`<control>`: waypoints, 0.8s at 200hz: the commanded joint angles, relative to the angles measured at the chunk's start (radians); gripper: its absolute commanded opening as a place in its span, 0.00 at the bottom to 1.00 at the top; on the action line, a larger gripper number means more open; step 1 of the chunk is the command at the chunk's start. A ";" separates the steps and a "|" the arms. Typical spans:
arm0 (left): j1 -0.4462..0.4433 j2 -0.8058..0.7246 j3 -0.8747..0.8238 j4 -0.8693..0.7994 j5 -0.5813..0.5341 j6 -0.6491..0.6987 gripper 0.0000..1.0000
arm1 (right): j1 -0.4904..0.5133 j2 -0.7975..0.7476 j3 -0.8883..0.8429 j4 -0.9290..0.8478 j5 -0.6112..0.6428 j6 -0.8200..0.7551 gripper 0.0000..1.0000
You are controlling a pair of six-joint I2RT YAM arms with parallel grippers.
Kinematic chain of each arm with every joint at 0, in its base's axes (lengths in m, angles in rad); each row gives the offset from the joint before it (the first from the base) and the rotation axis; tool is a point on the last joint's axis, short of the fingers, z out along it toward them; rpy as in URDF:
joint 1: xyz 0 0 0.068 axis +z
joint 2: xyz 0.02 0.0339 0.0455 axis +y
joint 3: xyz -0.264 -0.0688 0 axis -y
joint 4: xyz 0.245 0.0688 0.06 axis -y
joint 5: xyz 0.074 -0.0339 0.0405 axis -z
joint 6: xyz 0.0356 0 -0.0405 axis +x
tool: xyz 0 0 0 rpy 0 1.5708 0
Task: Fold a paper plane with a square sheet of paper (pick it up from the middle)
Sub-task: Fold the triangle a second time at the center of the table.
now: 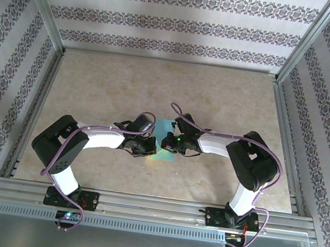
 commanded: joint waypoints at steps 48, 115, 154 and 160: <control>-0.010 0.045 0.004 -0.112 -0.049 0.009 0.00 | 0.035 0.032 0.034 -0.051 -0.003 -0.086 0.01; -0.011 0.050 -0.007 -0.192 -0.072 0.027 0.00 | -0.166 0.051 0.054 -0.097 0.059 -0.126 0.01; -0.010 0.065 0.002 -0.186 -0.061 0.037 0.00 | -0.246 0.059 0.102 -0.143 0.070 -0.149 0.01; -0.010 0.066 0.005 -0.186 -0.060 0.038 0.00 | -0.249 0.039 0.099 -0.142 0.062 -0.150 0.01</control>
